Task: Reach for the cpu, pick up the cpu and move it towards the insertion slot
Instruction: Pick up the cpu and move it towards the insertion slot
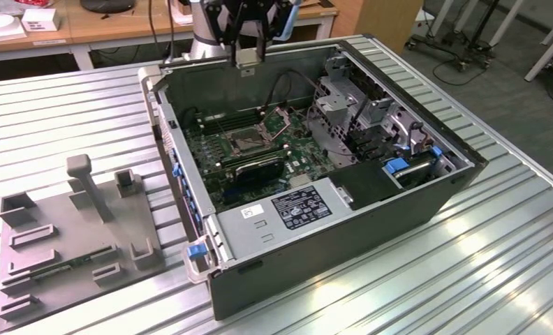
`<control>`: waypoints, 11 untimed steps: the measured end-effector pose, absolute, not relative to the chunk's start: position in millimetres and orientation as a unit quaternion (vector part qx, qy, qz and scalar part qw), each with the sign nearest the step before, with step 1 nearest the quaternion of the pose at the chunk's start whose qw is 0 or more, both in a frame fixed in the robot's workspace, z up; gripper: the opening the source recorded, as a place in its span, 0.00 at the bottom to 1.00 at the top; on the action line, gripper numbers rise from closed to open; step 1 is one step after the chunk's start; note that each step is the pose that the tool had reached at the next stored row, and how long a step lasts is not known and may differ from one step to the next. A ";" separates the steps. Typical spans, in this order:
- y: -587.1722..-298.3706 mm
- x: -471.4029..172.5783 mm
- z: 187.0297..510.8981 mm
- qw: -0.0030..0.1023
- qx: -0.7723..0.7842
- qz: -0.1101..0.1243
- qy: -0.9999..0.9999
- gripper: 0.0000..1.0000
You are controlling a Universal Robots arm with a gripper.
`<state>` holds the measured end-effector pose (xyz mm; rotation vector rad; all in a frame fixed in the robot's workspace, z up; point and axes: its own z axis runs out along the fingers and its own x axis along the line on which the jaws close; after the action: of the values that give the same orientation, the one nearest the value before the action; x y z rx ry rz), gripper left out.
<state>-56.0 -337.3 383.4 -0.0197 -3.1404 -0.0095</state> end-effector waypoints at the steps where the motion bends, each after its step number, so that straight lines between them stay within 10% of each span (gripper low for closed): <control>1: -336.9 -55.1 382.6 0.001 -0.008 -0.003 -1.000 0.55; 11: -328.1 -48.4 376.1 0.000 -0.028 -0.003 -1.000 0.55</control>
<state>-48.4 -328.1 376.1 -0.0872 -3.1394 -0.0094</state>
